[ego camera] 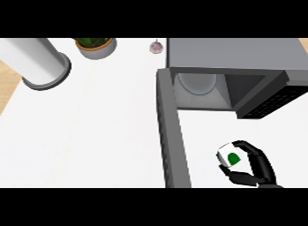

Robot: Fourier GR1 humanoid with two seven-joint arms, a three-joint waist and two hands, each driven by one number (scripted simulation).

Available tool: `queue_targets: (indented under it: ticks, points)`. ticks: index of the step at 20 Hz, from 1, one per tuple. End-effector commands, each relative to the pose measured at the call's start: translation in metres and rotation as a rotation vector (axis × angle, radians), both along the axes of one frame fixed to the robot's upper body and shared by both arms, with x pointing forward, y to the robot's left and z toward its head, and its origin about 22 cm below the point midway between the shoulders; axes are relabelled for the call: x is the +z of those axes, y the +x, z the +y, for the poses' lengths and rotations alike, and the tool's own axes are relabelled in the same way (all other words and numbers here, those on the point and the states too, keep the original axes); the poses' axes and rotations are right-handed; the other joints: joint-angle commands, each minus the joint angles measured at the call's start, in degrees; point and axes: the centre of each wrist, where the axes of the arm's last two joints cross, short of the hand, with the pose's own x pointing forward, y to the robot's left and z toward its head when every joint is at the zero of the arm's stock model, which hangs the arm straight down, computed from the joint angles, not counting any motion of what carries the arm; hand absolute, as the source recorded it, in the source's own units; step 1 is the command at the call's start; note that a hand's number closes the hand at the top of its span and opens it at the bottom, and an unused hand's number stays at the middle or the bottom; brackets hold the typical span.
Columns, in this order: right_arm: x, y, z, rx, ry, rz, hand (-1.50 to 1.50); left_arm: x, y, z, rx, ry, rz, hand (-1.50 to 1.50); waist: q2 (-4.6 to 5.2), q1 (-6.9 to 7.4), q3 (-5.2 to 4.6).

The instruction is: Pick up the milk, place it into the microwave and close the microwave

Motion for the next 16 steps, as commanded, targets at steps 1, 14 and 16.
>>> queue_targets:
  ticks: [1,14,16]
  points:
    - [-0.012,-0.002,0.028,0.050,0.029,-0.080,1.50,0.032,-0.003,-0.009,-0.066,-0.059,-0.107,-1.50,0.34,0.18,0.69]
    - [0.021,0.070,0.050,0.003,0.137,-0.140,1.50,0.030,-0.004,-0.006,-0.066,-0.064,-0.121,-1.50,0.45,0.67,0.66]
    - [0.038,0.089,0.040,0.026,0.109,-0.155,1.50,0.032,-0.003,-0.005,-0.052,-0.077,-0.126,-1.50,0.34,0.10,0.60]
